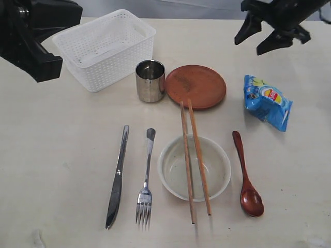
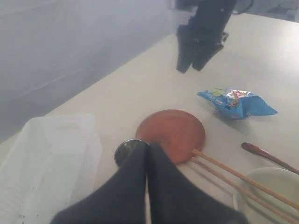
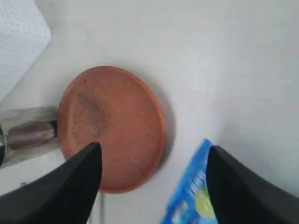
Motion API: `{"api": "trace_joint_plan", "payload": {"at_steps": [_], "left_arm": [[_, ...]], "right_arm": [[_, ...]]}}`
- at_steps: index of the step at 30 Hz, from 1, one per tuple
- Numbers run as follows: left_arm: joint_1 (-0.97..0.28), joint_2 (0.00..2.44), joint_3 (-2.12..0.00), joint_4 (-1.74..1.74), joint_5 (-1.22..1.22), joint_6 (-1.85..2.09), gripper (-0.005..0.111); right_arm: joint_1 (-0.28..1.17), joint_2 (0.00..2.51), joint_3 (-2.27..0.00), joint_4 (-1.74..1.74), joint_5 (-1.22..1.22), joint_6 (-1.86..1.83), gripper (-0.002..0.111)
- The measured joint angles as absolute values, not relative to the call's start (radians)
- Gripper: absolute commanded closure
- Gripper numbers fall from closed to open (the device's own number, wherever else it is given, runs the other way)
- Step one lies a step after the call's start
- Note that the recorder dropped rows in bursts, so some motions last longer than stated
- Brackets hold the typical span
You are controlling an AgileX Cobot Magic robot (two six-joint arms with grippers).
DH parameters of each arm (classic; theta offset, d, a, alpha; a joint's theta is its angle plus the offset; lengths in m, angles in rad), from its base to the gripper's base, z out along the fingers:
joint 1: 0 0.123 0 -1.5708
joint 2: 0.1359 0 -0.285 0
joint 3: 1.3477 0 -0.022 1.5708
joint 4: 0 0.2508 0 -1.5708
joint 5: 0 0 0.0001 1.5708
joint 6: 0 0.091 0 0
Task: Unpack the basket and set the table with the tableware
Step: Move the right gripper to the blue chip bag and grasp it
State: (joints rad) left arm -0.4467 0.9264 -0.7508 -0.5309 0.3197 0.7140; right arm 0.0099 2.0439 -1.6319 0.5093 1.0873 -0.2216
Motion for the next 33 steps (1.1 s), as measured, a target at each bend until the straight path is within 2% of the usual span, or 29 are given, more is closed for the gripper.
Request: {"api": "trace_joint_plan", "payload": {"at_steps": [3,7,14,23,24,26,28,32,33], "left_arm": [[-0.447,0.926,-0.751,-0.531,0.32,0.714,0.107],[-0.447,0.926,-0.751,-0.531,0.318,0.714,0.107],[-0.447,0.926,-0.751,-0.531,0.318,0.688,0.107],[-0.447,0.924,-0.751,-0.531,0.32,0.657,0.107],[-0.447,0.924,-0.751,-0.531,0.32,0.655,0.107],[-0.447,0.924,-0.751,-0.531,0.32,0.653,0.107],[-0.447,0.924,-0.751,-0.531,0.32,0.651,0.107],[-0.447,0.924,-0.751,-0.531,0.32,0.651,0.107],[-0.447,0.924,-0.751,-0.531,0.32,0.651,0.107]], "right_arm": [[0.01,1.93,-1.563,0.333,1.089,-0.163,0.046],[0.012,1.787,-1.388,0.204,1.054,-0.12,0.036],[0.049,1.705,-1.033,0.17,0.836,-0.1,0.035],[0.074,1.775,-0.981,0.155,0.672,-0.096,0.035],[0.074,1.789,-0.981,0.148,0.672,-0.094,0.038],[0.074,1.819,-0.981,0.141,0.67,-0.094,0.049],[0.074,1.843,-0.981,0.139,0.67,-0.094,0.065],[0.074,1.856,-0.981,0.137,0.681,-0.094,0.103],[0.074,1.856,-0.981,0.137,0.691,-0.089,0.108]]}}
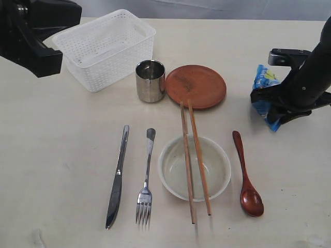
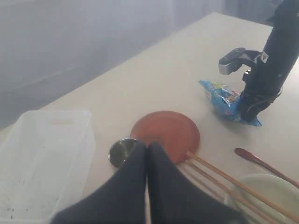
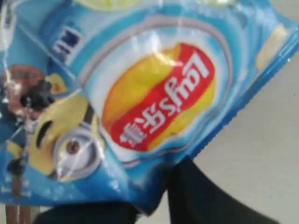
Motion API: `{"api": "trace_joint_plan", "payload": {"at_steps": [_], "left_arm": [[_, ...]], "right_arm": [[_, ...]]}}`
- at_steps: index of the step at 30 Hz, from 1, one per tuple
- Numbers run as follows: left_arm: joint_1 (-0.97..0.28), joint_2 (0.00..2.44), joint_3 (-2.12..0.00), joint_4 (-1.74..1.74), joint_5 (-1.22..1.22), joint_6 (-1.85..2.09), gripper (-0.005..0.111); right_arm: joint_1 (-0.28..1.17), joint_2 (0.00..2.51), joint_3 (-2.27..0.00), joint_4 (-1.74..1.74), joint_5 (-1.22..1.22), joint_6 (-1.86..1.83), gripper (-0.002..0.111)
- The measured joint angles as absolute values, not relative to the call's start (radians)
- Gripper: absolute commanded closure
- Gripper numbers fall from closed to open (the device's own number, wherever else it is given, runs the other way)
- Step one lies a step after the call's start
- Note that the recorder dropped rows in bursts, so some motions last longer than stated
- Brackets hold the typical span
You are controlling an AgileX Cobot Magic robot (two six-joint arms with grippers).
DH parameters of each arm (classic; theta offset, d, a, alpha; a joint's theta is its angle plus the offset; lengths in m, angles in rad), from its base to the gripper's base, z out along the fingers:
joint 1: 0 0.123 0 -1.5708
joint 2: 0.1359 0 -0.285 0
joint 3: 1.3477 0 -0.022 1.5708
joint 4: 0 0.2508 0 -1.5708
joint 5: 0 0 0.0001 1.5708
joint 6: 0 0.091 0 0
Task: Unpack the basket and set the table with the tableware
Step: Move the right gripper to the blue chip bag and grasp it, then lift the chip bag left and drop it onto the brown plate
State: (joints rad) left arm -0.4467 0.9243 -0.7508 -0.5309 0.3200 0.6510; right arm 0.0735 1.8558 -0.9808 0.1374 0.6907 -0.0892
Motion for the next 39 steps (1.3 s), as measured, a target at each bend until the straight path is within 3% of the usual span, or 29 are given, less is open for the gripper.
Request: {"api": "trace_joint_plan", "payload": {"at_steps": [11,17,32,35,39], "left_arm": [[-0.447,0.924,-0.751,-0.531,0.32,0.651,0.107],[-0.447,0.924,-0.751,-0.531,0.32,0.651,0.107],[-0.447,0.924,-0.751,-0.531,0.32,0.643,0.107],[-0.447,0.924,-0.751,-0.531,0.32,0.643,0.107],[-0.447,0.924,-0.751,-0.531,0.32,0.643,0.107]], "right_arm": [[0.074,1.71,-1.001,0.133,0.742,-0.08,0.108],[0.08,1.647,-1.131,0.21,0.872,-0.195,0.108],[0.324,1.985,-1.491,0.155,1.005,-0.262,0.107],[0.346,2.041,-1.512,0.122,1.016,-0.255,0.097],[0.353,2.087,-1.522,0.099,1.024,-0.23,0.063]]}}
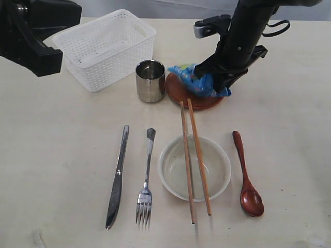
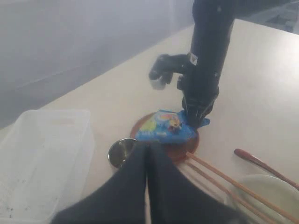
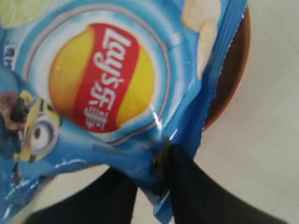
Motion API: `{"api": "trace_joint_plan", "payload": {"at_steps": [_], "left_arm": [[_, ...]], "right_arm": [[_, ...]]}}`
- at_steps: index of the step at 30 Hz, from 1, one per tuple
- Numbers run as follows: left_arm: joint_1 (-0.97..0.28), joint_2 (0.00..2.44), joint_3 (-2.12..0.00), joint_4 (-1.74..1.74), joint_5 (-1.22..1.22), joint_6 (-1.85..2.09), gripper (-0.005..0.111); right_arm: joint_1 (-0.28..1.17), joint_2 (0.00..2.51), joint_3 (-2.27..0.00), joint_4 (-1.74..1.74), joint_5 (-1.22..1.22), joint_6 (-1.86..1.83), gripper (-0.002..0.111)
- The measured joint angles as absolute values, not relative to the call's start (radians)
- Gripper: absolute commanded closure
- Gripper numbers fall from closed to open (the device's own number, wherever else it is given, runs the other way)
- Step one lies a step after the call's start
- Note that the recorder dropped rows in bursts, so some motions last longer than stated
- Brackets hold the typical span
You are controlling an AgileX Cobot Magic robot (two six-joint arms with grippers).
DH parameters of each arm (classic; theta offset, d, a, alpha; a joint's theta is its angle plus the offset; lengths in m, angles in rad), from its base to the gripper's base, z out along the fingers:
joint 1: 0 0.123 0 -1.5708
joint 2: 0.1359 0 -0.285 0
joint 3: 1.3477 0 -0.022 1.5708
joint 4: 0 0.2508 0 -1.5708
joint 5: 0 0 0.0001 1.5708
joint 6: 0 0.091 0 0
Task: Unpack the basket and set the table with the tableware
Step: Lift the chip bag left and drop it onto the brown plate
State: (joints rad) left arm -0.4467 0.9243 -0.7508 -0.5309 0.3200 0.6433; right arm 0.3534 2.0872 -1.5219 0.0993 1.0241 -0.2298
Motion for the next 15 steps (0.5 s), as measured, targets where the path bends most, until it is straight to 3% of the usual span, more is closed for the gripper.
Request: {"api": "trace_joint_plan", "payload": {"at_steps": [3,15], "left_arm": [[-0.447,0.924,-0.751,-0.531,0.32,0.643,0.107],[-0.447,0.924,-0.751,-0.531,0.32,0.643,0.107]], "right_arm": [[0.355,2.1,-1.522,0.094,1.039,-0.213,0.046],[0.357,1.986,-1.526,0.135,1.092,-0.213,0.046]]}}
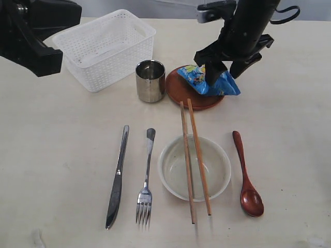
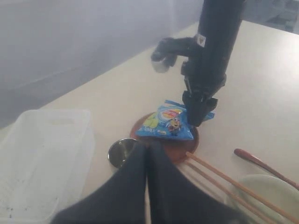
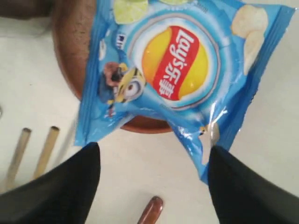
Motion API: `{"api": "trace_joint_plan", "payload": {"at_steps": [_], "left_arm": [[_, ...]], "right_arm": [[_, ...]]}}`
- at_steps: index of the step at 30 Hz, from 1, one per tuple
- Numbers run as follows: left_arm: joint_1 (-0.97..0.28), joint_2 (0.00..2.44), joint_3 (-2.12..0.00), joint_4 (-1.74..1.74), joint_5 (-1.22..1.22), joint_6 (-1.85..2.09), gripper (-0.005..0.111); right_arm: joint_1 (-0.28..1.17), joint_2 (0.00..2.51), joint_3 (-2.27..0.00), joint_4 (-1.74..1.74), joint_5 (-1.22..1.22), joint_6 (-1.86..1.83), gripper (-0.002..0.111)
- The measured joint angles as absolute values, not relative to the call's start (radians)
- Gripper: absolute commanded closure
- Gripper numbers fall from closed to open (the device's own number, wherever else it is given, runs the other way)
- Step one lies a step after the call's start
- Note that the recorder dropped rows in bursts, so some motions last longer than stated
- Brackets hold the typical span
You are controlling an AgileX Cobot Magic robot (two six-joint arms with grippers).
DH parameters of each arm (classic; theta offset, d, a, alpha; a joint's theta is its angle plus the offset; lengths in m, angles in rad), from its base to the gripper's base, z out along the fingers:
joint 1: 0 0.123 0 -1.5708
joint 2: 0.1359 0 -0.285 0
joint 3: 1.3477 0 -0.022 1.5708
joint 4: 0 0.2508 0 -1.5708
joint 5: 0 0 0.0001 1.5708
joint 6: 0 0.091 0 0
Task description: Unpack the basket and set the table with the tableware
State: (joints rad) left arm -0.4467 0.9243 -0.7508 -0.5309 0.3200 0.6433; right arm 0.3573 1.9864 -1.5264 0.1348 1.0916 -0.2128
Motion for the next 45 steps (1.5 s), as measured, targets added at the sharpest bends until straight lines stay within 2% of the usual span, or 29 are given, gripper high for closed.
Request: {"api": "trace_joint_plan", "payload": {"at_steps": [5,8,10,11,16,26,36,45], "left_arm": [[-0.447,0.924,-0.751,-0.531,0.32,0.643,0.107],[-0.447,0.924,-0.751,-0.531,0.32,0.643,0.107],[-0.447,0.924,-0.751,-0.531,0.32,0.643,0.107],[-0.447,0.924,-0.751,-0.531,0.32,0.643,0.107],[-0.447,0.924,-0.751,-0.531,0.32,0.643,0.107],[-0.447,0.924,-0.751,-0.531,0.32,0.643,0.107],[-0.447,0.924,-0.751,-0.531,0.32,0.643,0.107],[-0.447,0.924,-0.751,-0.531,0.32,0.643,0.107]], "right_arm": [[0.357,1.95,-1.526,0.206,1.079,-0.246,0.048],[0.357,1.947,-1.526,0.216,1.025,-0.241,0.074],[0.357,1.944,-1.526,0.216,0.971,-0.219,0.1],[0.355,1.941,-1.526,0.213,0.937,-0.198,0.108],[0.323,1.959,-1.53,0.202,0.828,-0.079,0.108],[0.31,2.122,-1.53,0.299,0.861,-0.093,0.108],[0.32,2.137,-1.53,0.318,0.777,-0.1,0.108],[0.32,2.101,-1.53,0.318,0.797,-0.1,0.108]]}}
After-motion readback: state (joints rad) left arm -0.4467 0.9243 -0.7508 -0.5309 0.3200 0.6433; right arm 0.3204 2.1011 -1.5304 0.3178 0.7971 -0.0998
